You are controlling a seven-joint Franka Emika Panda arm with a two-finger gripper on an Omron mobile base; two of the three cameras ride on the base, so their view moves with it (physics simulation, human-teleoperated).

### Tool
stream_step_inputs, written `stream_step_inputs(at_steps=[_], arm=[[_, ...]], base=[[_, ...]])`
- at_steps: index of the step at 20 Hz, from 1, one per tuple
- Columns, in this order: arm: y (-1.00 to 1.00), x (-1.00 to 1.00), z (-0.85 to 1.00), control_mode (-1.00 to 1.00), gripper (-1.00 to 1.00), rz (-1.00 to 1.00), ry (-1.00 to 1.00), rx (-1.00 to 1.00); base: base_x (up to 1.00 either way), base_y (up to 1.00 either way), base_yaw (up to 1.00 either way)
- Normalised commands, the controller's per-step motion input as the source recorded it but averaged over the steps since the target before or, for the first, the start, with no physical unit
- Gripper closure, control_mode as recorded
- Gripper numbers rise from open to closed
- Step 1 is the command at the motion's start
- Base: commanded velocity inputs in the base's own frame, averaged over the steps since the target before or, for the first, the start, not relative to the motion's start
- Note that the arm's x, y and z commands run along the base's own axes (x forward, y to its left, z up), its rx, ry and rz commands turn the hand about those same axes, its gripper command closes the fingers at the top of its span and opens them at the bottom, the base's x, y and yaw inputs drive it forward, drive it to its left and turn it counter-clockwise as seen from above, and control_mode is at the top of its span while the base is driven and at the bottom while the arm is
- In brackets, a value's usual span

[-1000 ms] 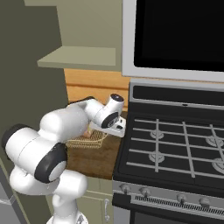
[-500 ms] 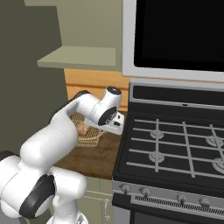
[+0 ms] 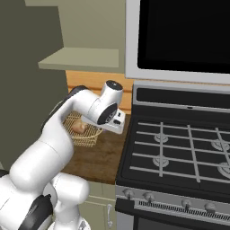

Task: Open the cabinet, pick up the bread from the cabinet and place it in the basket. Then move the basket to the dining counter.

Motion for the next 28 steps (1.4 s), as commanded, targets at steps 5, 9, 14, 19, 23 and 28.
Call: stream_step_inputs(at_steps=[5, 9, 14, 19, 23, 28], arm=[[0.04, -0.14, 0.21, -1.0, 1.0, 0.0, 0.0, 0.03], [0.16, 0.0, 0.07, -1.0, 1.0, 0.0, 0.0, 0.0], [0.0, 0.0, 0.0, -1.0, 1.0, 0.0, 0.0, 0.0], [0.01, -0.01, 0.0, -1.0, 1.0, 0.0, 0.0, 0.0], [0.0, -0.04, 0.0, -1.0, 1.0, 0.0, 0.0, 0.0], [0.0, 0.0, 0.0, 1.0, 1.0, 0.0, 0.0, 0.0]], base=[[0.0, 0.0, 0.0], [0.0, 0.0, 0.0], [0.0, 0.0, 0.0], [0.0, 0.0, 0.0], [0.0, 0.0, 0.0], [-0.03, 0.0, 0.0]])
